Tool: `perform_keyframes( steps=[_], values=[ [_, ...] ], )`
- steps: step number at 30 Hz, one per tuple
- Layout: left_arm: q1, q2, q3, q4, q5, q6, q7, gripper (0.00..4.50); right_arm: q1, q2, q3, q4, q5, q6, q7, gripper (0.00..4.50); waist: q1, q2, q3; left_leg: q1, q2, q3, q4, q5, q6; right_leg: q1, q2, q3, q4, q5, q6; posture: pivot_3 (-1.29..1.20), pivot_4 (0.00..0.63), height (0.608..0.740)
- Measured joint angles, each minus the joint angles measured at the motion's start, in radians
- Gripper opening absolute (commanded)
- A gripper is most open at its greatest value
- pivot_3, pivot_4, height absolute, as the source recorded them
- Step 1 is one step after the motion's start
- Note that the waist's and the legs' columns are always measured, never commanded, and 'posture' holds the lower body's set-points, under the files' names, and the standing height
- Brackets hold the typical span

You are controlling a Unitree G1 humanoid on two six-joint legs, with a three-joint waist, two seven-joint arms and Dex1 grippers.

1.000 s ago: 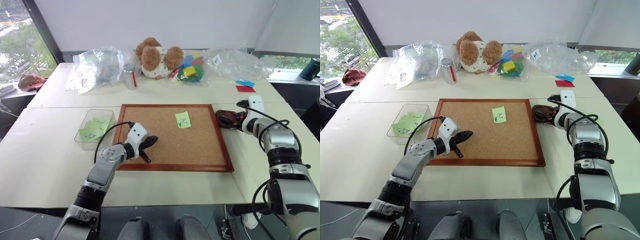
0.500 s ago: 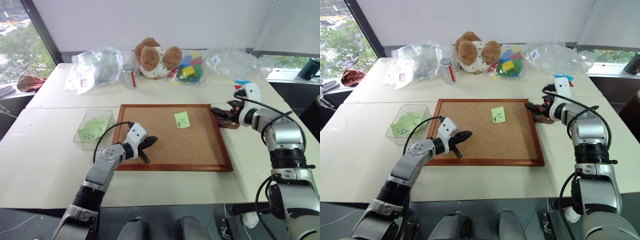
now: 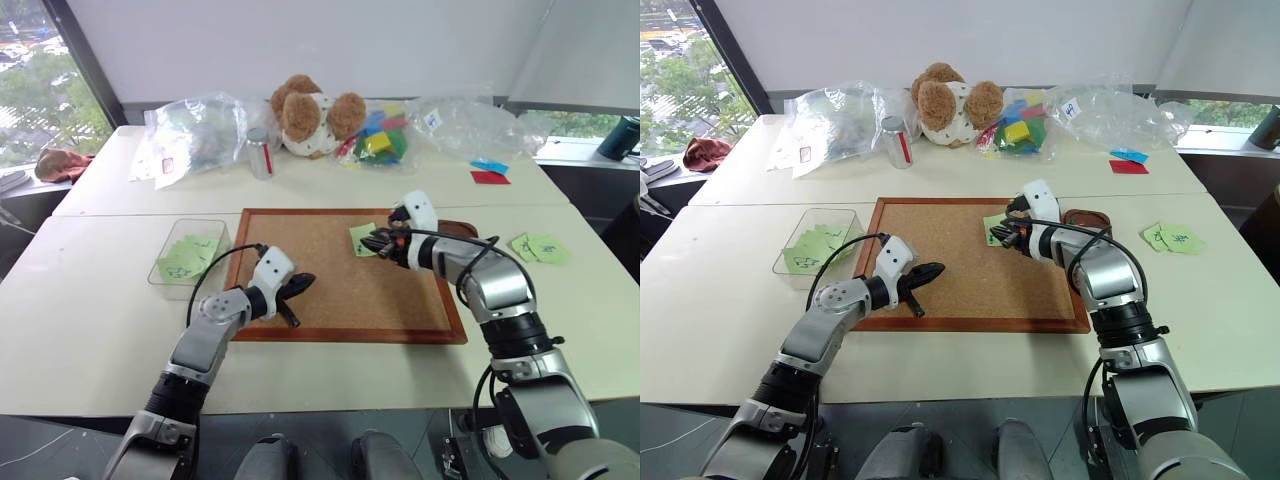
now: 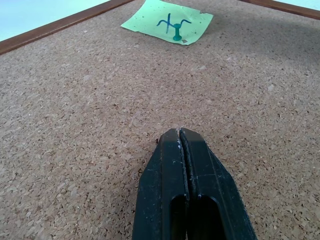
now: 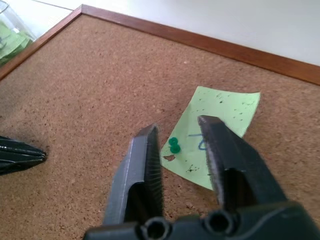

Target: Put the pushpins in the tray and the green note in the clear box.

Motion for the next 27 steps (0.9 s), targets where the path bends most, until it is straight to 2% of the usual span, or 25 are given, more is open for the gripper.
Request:
perform_keyframes(
  steps=[16,19,20,21,27],
  values=[
    [0.005,0.002,0.0,-0.017,0.0,0.018,0.003,0.0,-0.017,0.047,0.022,0.174,-0.042,-0.108,-0.011,1.62,-0.001,0.0,0.0,0.0,0.0,0.0,0.0,0.0,0.0,0.0,0.0,0.0,0.0,0.0,0.0,0.0,0.15,0.74],
    [0.005,0.002,0.0,-0.017,0.0,0.019,0.003,0.0,-0.018,0.049,0.022,0.185,-0.043,-0.113,-0.009,0.8,-0.001,0.0,0.0,0.0,0.0,0.0,0.0,0.0,0.0,0.0,0.0,0.0,0.0,0.0,0.0,0.0,0.15,0.74],
    [0.005,0.002,0.0,-0.017,0.0,0.019,0.004,0.0,-0.018,0.051,0.022,0.188,-0.043,-0.115,-0.009,0.28,-0.001,0.0,0.0,0.0,0.0,0.0,0.0,0.0,0.0,0.0,0.0,0.0,0.0,0.0,0.0,0.0,0.15,0.74],
    [0.005,0.002,0.0,-0.018,0.0,0.019,0.004,0.0,-0.02,0.053,0.022,0.19,-0.043,-0.115,-0.009,0.04,-0.001,0.0,0.0,0.0,0.0,0.0,0.0,0.0,0.0,0.0,0.0,0.0,0.0,0.0,0.0,0.0,0.15,0.74],
    [0.011,0.004,0.0,-0.027,0.0,0.022,0.006,0.0,-0.021,0.057,0.02,0.191,-0.044,-0.112,-0.008,0.04,-0.002,0.0,0.0,0.0,0.0,0.0,0.0,0.0,0.0,0.0,0.0,0.0,0.0,0.0,0.0,0.0,0.15,0.74]
  ],
)
